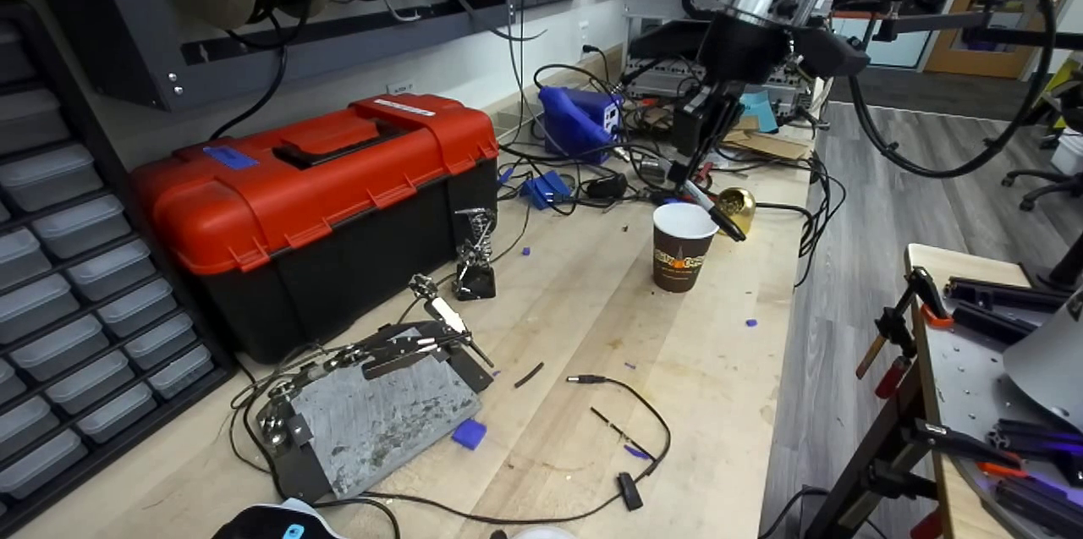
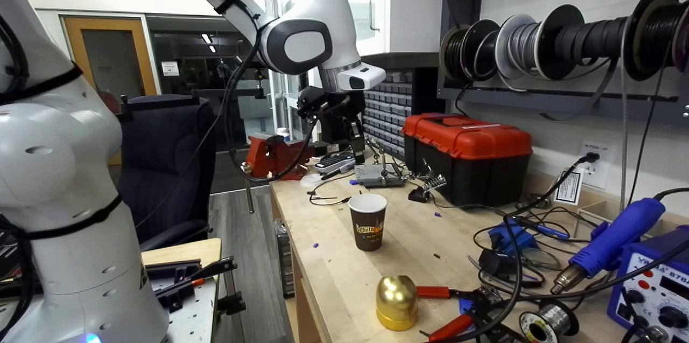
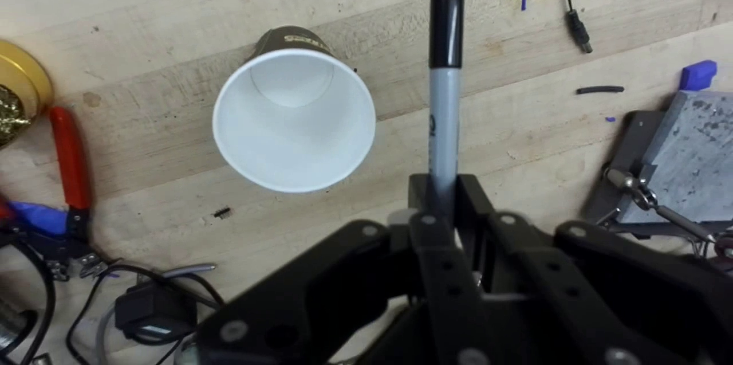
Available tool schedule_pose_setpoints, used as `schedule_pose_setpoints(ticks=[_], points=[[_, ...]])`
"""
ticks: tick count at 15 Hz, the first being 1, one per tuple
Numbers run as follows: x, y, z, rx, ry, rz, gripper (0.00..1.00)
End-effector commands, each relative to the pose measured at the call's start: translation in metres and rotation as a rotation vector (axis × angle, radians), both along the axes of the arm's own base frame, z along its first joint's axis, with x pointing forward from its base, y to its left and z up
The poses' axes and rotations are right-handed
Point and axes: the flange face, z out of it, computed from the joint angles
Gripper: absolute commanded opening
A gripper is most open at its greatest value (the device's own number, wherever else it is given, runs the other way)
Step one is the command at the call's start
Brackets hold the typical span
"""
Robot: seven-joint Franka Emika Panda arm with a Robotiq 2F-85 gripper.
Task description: Pick up the black and white pen and put it in the cup
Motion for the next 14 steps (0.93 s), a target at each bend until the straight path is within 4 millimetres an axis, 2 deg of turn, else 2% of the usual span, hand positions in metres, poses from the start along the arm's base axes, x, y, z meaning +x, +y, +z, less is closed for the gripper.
schedule_pose_setpoints(ticks=[1, 5, 11, 14], points=[[-0.023, -0.015, 0.02, -0.014, -0.113, -0.046, 0.01], [-0.024, -0.012, 0.023, -0.059, -0.196, -0.05, 0.01], [-0.023, 0.014, 0.016, -0.219, -0.261, -0.082, 0.01], [-0.017, 0.011, 0.016, -0.249, -0.252, -0.102, 0.01]])
